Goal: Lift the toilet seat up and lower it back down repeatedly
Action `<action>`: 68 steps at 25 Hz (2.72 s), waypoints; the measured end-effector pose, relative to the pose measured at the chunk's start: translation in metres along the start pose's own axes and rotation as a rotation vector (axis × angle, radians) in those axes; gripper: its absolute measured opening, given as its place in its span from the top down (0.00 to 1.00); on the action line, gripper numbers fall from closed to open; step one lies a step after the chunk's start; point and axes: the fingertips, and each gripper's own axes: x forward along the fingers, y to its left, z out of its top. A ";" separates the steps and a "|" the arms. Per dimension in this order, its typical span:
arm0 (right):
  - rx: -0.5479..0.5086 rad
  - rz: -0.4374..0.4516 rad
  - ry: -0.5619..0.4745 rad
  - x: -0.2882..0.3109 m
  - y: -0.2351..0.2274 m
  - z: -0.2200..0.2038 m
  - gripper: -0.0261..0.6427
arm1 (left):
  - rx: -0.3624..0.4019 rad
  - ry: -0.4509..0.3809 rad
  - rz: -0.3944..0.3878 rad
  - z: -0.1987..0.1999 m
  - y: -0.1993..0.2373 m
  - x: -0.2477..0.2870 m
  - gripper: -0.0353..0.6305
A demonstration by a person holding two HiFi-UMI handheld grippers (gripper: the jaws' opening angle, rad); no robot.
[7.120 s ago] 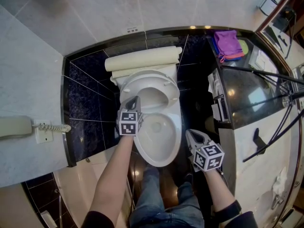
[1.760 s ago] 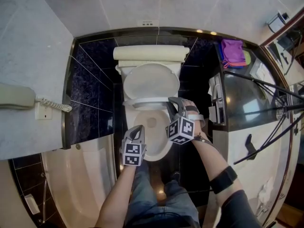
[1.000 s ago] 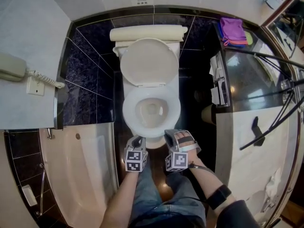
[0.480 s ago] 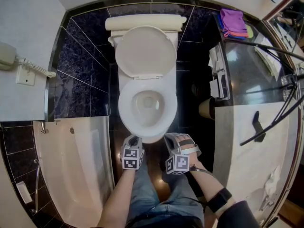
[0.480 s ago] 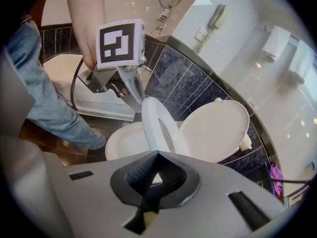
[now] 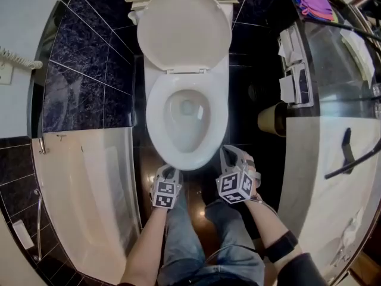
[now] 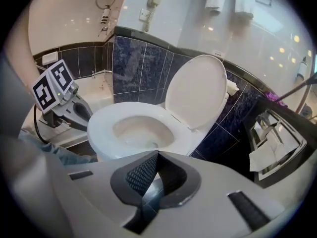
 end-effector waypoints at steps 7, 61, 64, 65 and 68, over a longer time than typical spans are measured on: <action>0.050 0.016 0.024 0.038 0.011 -0.035 0.93 | -0.001 0.044 -0.002 -0.053 0.009 0.052 0.95; 0.384 -0.026 -0.330 -0.293 -0.127 0.219 0.93 | 0.019 -0.462 0.175 0.317 0.004 -0.383 0.95; 0.398 -0.042 -0.340 -0.305 -0.129 0.218 0.93 | 0.002 -0.490 0.179 0.318 0.006 -0.397 0.95; 0.399 -0.045 -0.341 -0.308 -0.130 0.217 0.93 | -0.005 -0.496 0.182 0.317 0.007 -0.401 0.95; 0.398 -0.053 -0.339 -0.314 -0.129 0.212 0.93 | -0.019 -0.505 0.180 0.315 0.006 -0.410 0.95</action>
